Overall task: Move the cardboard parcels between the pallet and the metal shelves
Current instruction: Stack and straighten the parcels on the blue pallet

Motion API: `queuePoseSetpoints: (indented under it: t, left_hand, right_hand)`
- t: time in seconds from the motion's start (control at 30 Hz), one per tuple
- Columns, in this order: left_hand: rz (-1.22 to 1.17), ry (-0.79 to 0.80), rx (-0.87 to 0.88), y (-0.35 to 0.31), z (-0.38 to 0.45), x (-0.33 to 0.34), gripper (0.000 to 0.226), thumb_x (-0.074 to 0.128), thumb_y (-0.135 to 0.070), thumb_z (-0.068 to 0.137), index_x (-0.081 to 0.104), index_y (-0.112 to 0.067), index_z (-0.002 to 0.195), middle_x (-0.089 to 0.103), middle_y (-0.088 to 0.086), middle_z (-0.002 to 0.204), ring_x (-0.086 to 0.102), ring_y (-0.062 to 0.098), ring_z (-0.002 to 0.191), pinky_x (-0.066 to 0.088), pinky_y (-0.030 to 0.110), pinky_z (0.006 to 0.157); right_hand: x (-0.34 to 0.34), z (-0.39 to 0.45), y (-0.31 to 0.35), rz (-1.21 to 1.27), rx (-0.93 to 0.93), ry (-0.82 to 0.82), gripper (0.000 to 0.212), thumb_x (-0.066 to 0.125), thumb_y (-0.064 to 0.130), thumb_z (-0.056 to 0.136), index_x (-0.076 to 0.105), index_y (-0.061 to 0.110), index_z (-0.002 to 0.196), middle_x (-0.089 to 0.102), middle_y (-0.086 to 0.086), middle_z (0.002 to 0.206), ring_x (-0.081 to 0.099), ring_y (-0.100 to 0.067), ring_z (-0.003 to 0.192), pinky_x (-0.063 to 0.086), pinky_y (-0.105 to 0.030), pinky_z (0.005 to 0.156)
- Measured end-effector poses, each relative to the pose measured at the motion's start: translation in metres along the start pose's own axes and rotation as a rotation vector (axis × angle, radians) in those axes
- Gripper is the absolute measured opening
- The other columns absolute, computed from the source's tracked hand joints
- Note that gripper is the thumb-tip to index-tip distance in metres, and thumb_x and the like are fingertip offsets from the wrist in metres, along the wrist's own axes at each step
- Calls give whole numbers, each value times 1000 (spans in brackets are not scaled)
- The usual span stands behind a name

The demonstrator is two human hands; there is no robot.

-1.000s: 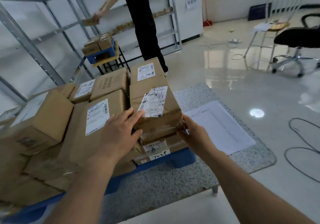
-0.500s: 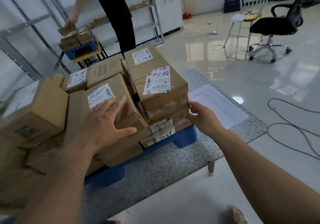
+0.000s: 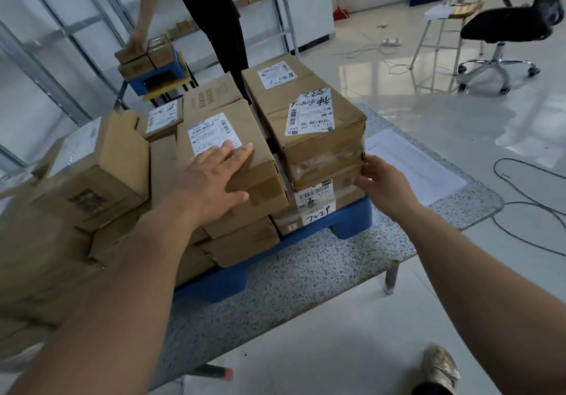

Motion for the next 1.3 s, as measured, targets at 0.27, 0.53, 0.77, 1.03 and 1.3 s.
queuePoseSetpoints:
  t: [0.27, 0.53, 0.77, 1.03, 1.3]
  left_hand:
    - [0, -5, -16, 2, 8, -1, 86, 58, -48, 86, -6, -48, 143, 1, -5, 159, 6, 20, 144, 14, 46, 115]
    - [-2, -160, 8, -12, 12, -7, 91, 52, -66, 78, -5, -44, 144, 8, 2, 158, 13, 25, 144, 15, 47, 113]
    - [-63, -139, 111, -31, 34, -9, 76, 54, -54, 86, 9, -42, 146, 17, -1, 156, 18, 25, 142, 19, 48, 112]
    - [-102, -251, 127, -23, 15, -5, 81, 56, -57, 82, 13, -36, 148, 21, 3, 155, 21, 26, 141, 16, 47, 113]
    - [-97, -414, -2, 1, -41, 22, 84, 57, -53, 82, 15, -26, 149, 19, 11, 155, 15, 26, 143, 6, 45, 114]
  right_hand:
    - [-1, -1, 1, -6, -1, 17, 44, 63, 23, 88, 52, 24, 131, 64, 4, 112, 59, -17, 106, 46, -34, 91]
    - [-4, -1, 6, -81, -37, 46, 42, 62, 23, 88, 52, 24, 129, 63, 0, 116, 57, -20, 107, 44, -33, 88]
    - [-3, -4, 8, -102, -45, 47, 41, 63, 19, 87, 54, 24, 127, 64, 1, 113, 57, -19, 107, 43, -31, 87]
    - [-3, -13, 4, -112, 41, 15, 60, 62, 23, 89, 38, 19, 144, 50, -2, 139, 49, -22, 123, 37, -31, 94]
    - [14, -44, -4, -297, 72, -52, 14, 56, 25, 89, 57, 14, 98, 58, -2, 87, 55, -25, 82, 36, -29, 59]
Point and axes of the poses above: each hand's wrist, its own z-axis towards the middle knuckle, its own x-axis out of the palm, y = z × x, the point moved 2 cm from there along z, towards the middle knuckle
